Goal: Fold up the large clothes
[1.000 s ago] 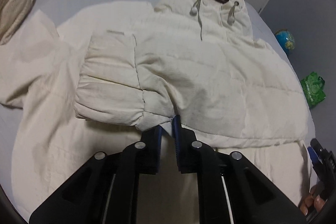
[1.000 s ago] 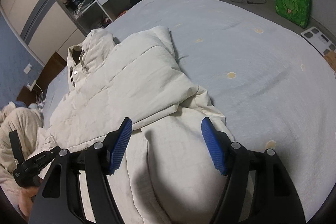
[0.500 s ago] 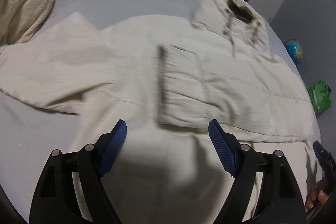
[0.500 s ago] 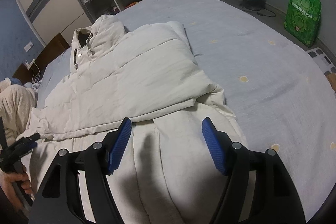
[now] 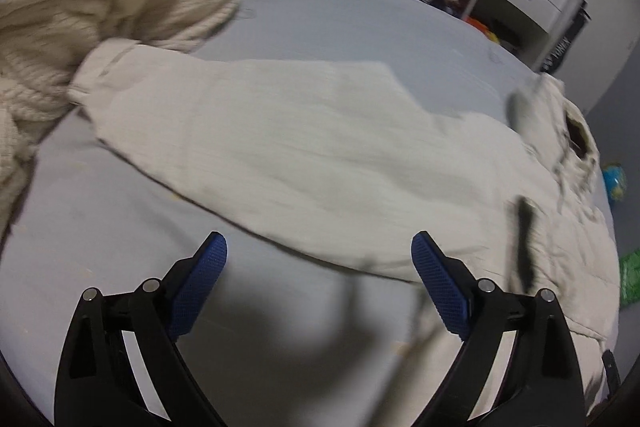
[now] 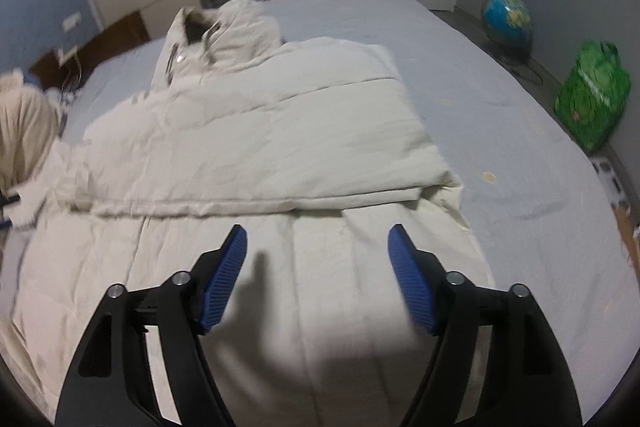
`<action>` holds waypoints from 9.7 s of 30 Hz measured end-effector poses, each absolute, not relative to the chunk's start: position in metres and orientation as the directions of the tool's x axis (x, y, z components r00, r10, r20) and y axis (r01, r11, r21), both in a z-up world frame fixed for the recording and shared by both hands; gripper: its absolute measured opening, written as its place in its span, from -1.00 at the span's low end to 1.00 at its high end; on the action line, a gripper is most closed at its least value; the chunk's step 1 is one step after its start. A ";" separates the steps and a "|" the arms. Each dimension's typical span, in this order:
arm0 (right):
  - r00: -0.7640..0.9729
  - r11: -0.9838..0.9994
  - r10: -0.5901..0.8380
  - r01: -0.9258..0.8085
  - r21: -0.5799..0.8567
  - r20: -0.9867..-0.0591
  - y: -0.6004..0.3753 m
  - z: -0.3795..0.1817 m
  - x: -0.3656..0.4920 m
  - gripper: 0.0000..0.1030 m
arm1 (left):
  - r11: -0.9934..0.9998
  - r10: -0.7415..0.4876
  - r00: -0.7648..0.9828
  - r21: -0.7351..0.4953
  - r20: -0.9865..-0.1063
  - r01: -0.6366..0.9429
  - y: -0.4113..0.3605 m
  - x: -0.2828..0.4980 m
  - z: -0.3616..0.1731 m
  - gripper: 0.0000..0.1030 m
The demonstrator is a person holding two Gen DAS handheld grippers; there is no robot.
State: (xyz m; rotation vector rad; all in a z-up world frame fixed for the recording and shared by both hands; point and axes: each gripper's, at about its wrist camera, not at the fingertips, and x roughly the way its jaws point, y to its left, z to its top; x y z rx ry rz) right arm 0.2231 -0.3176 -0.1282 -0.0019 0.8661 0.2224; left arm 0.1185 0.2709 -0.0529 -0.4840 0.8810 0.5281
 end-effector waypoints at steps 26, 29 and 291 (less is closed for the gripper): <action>0.616 0.961 0.120 -0.268 -0.064 -0.779 -0.284 -0.134 0.210 0.40 | 0.484 0.304 0.544 -0.365 -0.782 -0.795 0.483 0.037 -0.094 0.33; 0.613 0.960 0.120 -0.272 -0.066 -0.781 -0.282 -0.135 0.211 0.40 | 0.494 0.311 0.533 -0.345 -0.787 -0.798 0.489 0.041 -0.101 0.22; 0.365 0.925 0.380 -0.179 0.336 -0.850 -0.174 -0.174 0.689 -0.28 | 0.905 0.056 0.768 -0.293 -0.638 -0.309 0.143 0.239 -0.094 0.87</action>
